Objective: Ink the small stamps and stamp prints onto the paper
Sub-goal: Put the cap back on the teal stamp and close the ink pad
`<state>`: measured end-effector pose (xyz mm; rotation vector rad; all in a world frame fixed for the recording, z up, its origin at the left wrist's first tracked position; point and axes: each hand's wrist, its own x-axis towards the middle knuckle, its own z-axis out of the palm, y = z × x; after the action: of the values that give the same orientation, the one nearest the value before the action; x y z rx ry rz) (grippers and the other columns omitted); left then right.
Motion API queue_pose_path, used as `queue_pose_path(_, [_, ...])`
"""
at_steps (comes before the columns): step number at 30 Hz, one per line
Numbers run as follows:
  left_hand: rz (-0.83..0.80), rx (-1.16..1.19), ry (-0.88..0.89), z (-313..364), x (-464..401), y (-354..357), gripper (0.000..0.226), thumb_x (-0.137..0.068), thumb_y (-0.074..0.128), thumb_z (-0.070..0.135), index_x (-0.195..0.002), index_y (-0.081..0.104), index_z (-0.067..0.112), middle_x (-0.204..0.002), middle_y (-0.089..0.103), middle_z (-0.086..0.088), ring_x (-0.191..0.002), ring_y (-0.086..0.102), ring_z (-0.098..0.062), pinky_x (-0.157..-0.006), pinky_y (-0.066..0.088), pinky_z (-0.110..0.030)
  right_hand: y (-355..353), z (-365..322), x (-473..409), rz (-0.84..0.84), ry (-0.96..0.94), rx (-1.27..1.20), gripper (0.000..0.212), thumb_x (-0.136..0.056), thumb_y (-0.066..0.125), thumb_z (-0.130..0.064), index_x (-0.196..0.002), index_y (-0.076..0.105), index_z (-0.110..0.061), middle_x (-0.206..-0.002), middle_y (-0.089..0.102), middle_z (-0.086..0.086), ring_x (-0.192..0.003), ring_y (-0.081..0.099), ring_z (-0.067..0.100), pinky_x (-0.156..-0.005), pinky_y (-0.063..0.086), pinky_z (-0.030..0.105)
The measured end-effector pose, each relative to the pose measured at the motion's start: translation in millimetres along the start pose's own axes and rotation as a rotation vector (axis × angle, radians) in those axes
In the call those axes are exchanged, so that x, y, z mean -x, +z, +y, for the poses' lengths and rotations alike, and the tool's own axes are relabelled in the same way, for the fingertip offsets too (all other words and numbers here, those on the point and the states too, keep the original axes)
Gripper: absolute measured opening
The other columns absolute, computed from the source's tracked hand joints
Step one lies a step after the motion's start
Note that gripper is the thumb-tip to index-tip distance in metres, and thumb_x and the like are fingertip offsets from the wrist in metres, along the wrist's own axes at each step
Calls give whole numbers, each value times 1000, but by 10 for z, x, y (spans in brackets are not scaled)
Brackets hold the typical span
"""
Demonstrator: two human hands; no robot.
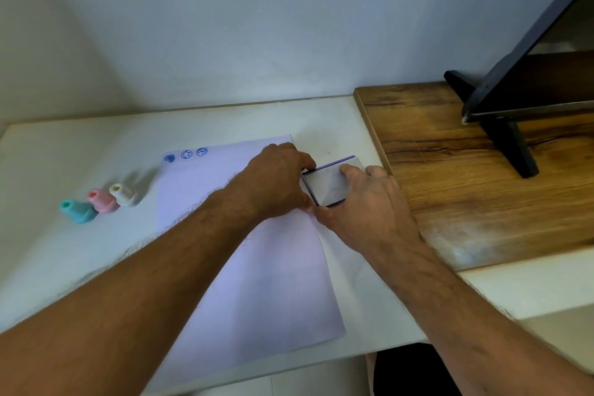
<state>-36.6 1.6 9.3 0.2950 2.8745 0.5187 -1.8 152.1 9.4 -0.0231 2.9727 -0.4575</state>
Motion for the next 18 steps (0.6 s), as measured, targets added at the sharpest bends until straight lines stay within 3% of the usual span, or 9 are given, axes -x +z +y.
queue_pose_path(6, [-34, -26, 45, 11, -52, -51, 65, -62, 85, 42, -121, 65, 23, -110, 58, -1, -104, 54, -20, -89, 49, -34, -110, -10, -135, -115, -57, 112, 76, -77, 69, -58, -137, 48, -16, -125, 54, 12, -119, 45, 25, -96, 38, 32])
queue_pose_path(10, [-24, -41, 48, 42, -35, -37, 67, -57, 81, 58, -113, 68, 24, -103, 57, 1, -98, 54, -17, -83, 51, -33, -157, 21, -237, -174, -70, 182, 63, -87, 63, -48, -140, 46, -19, -128, 51, 11, -121, 42, 27, -96, 38, 32])
queue_pose_path(15, [65, -37, 35, 38, 6, 65, 69, -66, 71, 64, -121, 63, 22, -109, 56, -2, -101, 52, -19, -84, 50, -31, -67, 29, -319, -205, 10, 205, 71, -83, 63, -57, -143, 42, -27, -131, 47, 11, -121, 43, 28, -98, 40, 35])
queue_pose_path(18, [69, -23, 23, 45, 11, 70, 68, -67, 71, 62, -121, 63, 22, -110, 55, -2, -102, 51, -20, -86, 50, -32, -78, 31, -300, -150, 11, 102, 69, -82, 67, -53, -141, 47, -24, -131, 52, 12, -121, 45, 27, -98, 41, 34])
